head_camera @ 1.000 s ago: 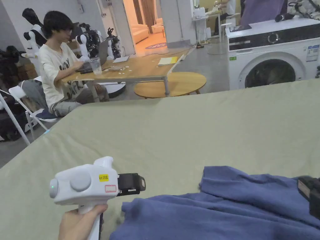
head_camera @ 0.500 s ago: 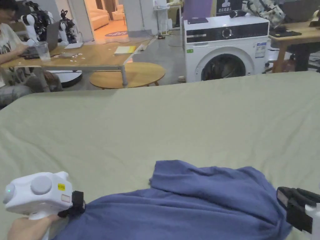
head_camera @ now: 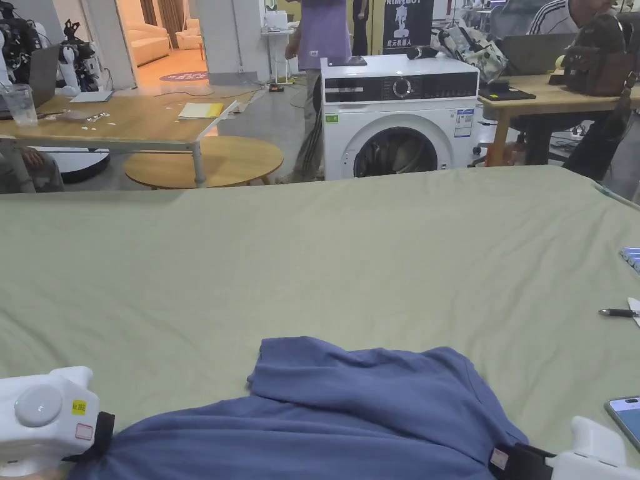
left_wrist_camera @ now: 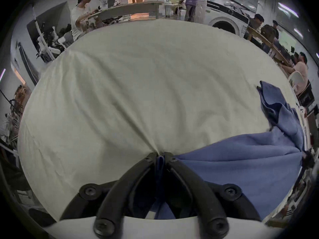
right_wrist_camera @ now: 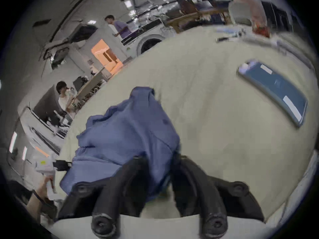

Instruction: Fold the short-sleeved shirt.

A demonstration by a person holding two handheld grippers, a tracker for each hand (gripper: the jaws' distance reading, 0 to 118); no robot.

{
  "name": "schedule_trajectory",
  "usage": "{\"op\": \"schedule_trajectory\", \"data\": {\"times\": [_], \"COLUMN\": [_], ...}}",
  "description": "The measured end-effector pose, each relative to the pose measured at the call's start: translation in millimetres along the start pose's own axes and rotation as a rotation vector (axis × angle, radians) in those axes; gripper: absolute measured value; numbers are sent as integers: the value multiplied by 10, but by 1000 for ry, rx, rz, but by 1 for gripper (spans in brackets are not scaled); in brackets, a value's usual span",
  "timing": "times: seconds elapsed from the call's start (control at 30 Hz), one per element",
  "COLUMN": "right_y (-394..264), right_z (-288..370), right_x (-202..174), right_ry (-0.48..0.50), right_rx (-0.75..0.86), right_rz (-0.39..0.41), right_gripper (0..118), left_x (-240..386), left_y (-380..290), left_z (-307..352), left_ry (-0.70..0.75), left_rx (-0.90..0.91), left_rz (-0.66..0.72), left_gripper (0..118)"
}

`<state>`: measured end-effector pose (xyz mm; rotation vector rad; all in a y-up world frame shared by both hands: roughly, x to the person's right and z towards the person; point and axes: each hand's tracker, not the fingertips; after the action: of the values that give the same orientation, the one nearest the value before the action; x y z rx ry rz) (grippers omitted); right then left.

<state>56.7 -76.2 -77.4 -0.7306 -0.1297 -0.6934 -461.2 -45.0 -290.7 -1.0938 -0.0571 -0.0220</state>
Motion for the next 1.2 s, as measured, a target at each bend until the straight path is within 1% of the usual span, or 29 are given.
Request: {"op": "schedule_trajectory", "data": {"times": [0.03,0.07,0.13,0.2,0.23,0.27,0.3,0.37,0.5,0.6,0.67,0.83,0.93,1.1,1.2], "right_y": [-28,-35,-15,44,80,136,190,298,564,857,1066,1665,2015,2484,2683], "right_z": [8,31,75,166,229,301,381,516,856,1082,1229,1483,1569,1586,1487], "right_x": [0,-25,-90,-138,-166,-222,-293,-465,-864,-1099,-1268,-1718,-2002,-2427,-2611], "right_ry": [21,-6,-9,-6,8,30,45,66,94,121,126,141,137,98,90], "right_rx": [17,28,39,59,79,108,142,176,274,344,391,474,496,550,568], "right_rz": [2,31,55,78,88,114,144,204,369,429,462,508,508,525,535], "right_gripper": [12,11,7,6,5,5,5,5,4,4,4,4,4,4,4], "left_x": [-33,-48,-85,-153,-172,-201,-246,-243,-275,-298,-318,-308,-295,-245,-245], "left_y": [20,13,-26,-79,-104,-122,-100,-69,27,46,82,321,561,1026,1324], "left_z": [-14,-12,18,156,256,432,643,1070,1978,2565,2865,3293,3476,3577,3533], "left_ry": [-5,-15,-33,-61,-54,-95,-146,-170,-204,-195,-191,-141,-131,-60,-52], "left_rx": [2,2,20,177,209,275,338,437,680,825,882,973,999,1038,1049], "left_rz": [4,10,30,40,70,129,147,124,69,48,48,12,21,32,47], "left_gripper": [3,3,3,2,2,1,1,1,1,1,1,1,1,1,1]}}
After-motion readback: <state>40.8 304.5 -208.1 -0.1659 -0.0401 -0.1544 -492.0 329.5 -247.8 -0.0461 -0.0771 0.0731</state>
